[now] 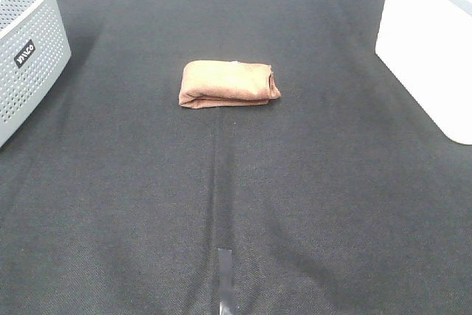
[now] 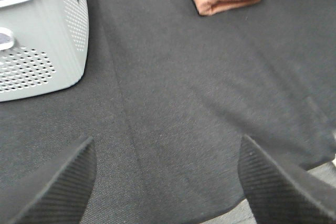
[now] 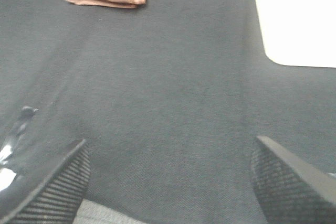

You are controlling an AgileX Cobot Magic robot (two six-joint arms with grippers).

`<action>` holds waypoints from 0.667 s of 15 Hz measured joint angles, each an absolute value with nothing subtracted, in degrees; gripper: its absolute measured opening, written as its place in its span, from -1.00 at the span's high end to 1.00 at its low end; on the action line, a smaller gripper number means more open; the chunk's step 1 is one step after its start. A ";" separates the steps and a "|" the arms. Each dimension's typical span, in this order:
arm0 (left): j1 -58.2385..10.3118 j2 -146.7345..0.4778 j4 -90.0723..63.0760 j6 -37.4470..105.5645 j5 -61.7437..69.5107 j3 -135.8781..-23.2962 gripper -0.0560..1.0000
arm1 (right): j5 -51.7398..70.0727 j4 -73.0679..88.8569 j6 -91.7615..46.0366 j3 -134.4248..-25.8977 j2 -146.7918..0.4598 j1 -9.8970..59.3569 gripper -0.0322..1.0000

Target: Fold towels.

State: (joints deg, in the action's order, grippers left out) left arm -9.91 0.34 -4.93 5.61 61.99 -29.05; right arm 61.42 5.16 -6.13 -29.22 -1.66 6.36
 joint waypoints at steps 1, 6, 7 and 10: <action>-9.91 0.34 -4.93 6.59 61.36 -28.71 -0.47 | 61.42 4.30 -5.16 -29.16 -1.66 6.36 -0.58; -9.91 0.34 -4.93 7.62 60.68 -28.65 -0.47 | 61.42 2.52 -1.66 -29.11 -1.66 6.36 -0.58; -9.91 0.34 -4.93 7.62 60.68 -28.65 -0.47 | 61.42 2.52 -1.66 -29.11 -1.66 6.36 -0.58; -9.91 0.34 -4.93 7.62 60.68 -28.65 -0.47 | 61.36 2.52 -1.60 -29.11 -1.66 6.36 -0.58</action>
